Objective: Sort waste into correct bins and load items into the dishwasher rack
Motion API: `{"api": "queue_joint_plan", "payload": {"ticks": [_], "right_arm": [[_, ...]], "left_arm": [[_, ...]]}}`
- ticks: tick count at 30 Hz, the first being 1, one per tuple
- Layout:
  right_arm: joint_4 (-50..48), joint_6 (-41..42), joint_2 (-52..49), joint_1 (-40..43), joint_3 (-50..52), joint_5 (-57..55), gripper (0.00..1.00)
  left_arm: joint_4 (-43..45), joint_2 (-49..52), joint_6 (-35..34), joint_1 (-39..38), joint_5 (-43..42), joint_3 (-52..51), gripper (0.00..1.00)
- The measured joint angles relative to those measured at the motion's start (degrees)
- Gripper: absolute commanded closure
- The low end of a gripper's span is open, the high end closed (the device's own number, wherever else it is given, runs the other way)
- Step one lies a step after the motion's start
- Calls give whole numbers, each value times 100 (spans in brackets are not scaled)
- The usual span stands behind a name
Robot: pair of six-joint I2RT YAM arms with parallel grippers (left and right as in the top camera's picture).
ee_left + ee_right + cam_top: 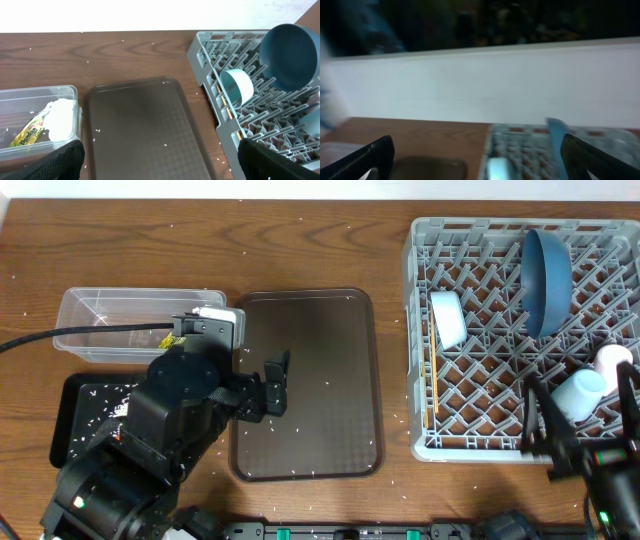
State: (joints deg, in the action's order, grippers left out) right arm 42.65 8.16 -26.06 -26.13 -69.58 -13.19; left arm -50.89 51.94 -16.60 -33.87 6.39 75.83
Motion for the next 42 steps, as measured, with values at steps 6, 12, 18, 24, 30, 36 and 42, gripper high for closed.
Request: {"api": "queue_joint_plan", "payload": {"ticks": [6,12,18,24,30,36,42], "right_arm": [[374,42,391,0,-4,879,1],[1788,0,400,0,0,999,1],[2262,-11,400,0,109,529,1],[2221,-11,402,0,350,-63,1],[1180,-17,490,315,1499,-490,1],[-564,-35,1095,1362,3554,-72,1],[-1217,-37,2109,1910,5086,496,1]], "left_arm": [[-7,13,0,-2,0,2,2],[-9,13,0,0,2,2,2],[-9,13,0,0,0,0,2],[-7,13,0,0,0,0,2],[-7,13,0,-2,2,2,2],[-4,13,0,0,2,0,2],[-9,13,0,-2,0,2,2]]}}
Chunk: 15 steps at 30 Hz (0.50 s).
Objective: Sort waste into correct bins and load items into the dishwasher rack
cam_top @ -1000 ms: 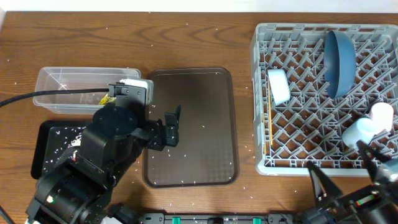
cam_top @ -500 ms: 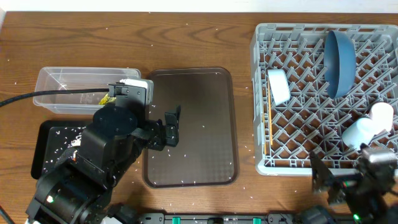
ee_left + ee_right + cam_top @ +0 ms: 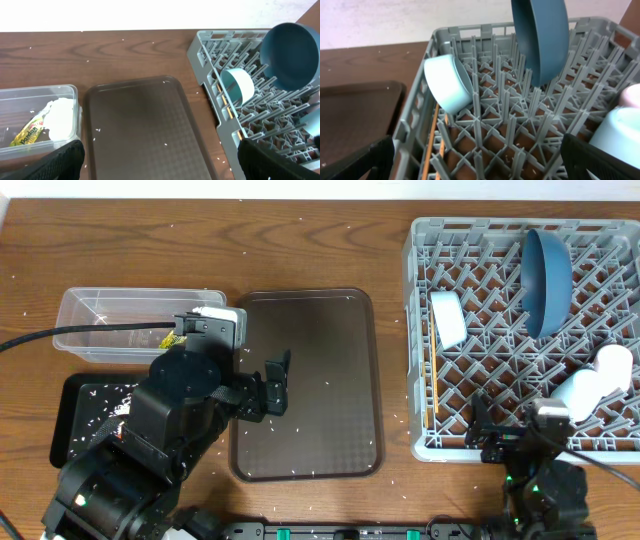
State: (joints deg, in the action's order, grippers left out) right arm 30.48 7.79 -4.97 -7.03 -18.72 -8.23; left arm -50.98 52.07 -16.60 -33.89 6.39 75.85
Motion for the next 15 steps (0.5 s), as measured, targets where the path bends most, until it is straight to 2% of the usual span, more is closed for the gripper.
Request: {"api": "queue_joint_plan", "payload": {"ticks": [3,15], "right_arm": [[-435,-9,363,203,525,144,1],[-2155,-11,415,382,1552,374,1]], "left_arm": [[-4,0,0,2,2,0,2],[0,0,0,0,2,0,2]]}}
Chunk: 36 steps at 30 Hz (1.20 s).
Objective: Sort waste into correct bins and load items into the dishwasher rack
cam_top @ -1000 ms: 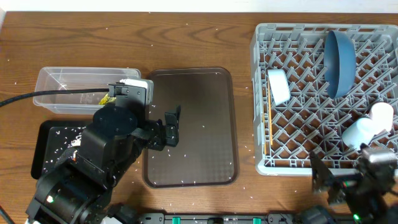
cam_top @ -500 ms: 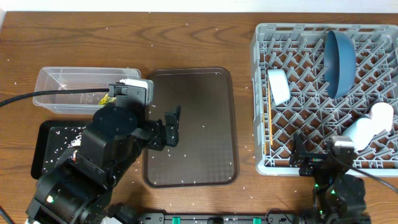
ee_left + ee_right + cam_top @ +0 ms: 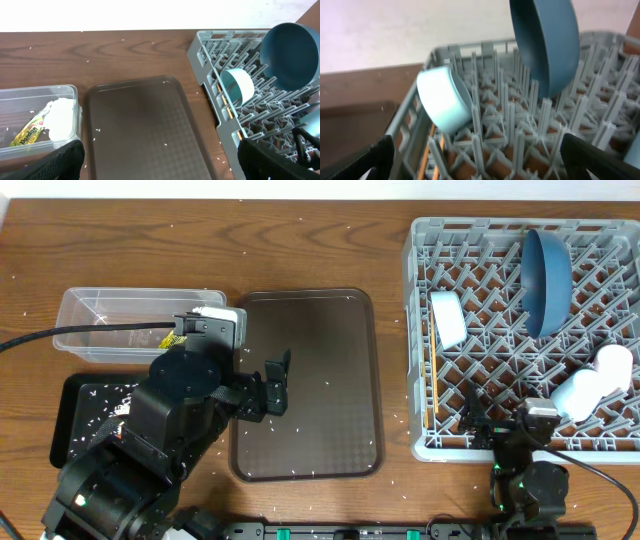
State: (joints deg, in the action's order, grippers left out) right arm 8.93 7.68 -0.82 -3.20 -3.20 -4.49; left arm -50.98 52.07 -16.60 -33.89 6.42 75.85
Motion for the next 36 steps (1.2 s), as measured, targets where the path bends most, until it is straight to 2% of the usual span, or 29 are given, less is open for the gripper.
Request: {"api": "queue_joint_plan", "payload": {"ticks": [4,29,33,36], "right_arm": [[-492,0,17,0,170,4,1],[-511,0,15,0,262,7,1],[-511,0,15,0,262,4,1],[-511,0,15,0,262,4,1]], "left_arm": [[-2,0,0,0,-2,-2,2],[-24,-9,0,9,-2,-2,2],[-297,-195,17,321,24,-125,2],[55,-573,17,870,15,-498,2]]}}
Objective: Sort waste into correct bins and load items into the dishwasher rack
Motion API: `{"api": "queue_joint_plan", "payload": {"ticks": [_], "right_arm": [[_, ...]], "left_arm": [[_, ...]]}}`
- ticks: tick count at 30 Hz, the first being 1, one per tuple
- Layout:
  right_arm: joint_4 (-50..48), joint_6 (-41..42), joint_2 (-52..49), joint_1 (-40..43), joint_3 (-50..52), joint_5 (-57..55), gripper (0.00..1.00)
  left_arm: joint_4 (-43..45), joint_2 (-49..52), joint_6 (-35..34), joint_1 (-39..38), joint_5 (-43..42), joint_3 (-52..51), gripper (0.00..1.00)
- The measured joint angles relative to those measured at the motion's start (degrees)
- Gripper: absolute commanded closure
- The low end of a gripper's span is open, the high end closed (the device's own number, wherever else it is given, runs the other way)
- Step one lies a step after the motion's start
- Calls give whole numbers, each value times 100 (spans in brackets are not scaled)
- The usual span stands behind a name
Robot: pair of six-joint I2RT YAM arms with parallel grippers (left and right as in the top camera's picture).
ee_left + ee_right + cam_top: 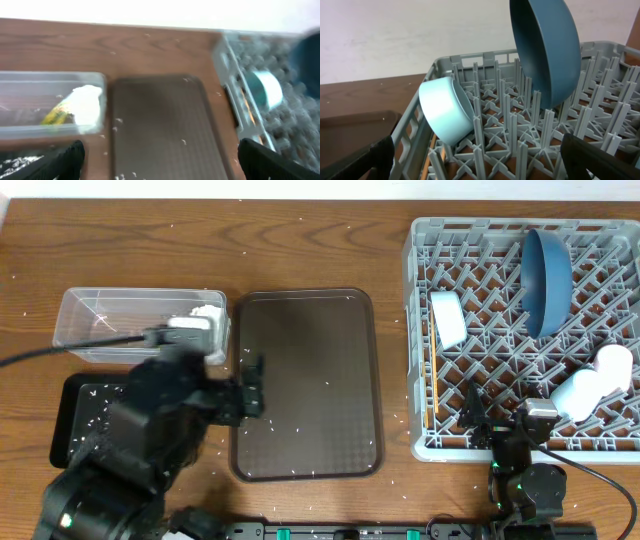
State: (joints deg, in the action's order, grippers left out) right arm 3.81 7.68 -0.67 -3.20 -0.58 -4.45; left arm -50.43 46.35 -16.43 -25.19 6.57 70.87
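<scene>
The grey dishwasher rack (520, 340) holds a dark blue bowl (545, 50) on edge, a light blue cup (445, 110), two white cups (595, 380) and chopsticks (433, 395). My right gripper (480, 160) stands open at the rack's near edge, empty. The clear bin (130, 325) holds a yellow wrapper (57, 114) and a white tissue (87, 107). My left gripper (160, 160) is open over the left edge of the brown tray (305, 385), holding nothing. The left wrist view is blurred.
A black bin (90, 400) strewn with white flecks sits in front of the clear bin, partly under my left arm. White crumbs dot the wooden table (300, 240) and the tray. The rack reaches the table's right edge.
My left arm has shifted to the left, its gripper now at the tray's left edge, nearer the clear bin. The right gripper has hardly moved.
First my right arm was at the rack's near right corner, its camera facing the wall. Then it stood low at the middle of the rack's near edge, looking in at the cup and bowl. The left arm stayed over the tray until its shift left now.
</scene>
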Motion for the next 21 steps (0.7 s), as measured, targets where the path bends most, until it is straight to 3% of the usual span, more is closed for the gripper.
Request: {"api": "queue_joint_plan", "payload": {"ticks": [11,21], "right_arm": [[-4,0,0,0,2,4,1],[-4,0,0,0,2,4,1]], "left_arm": [[2426,-2065,671,1104,-24,-2201,2],[3348,-3840,925,1969,-61,-3967,2]]}}
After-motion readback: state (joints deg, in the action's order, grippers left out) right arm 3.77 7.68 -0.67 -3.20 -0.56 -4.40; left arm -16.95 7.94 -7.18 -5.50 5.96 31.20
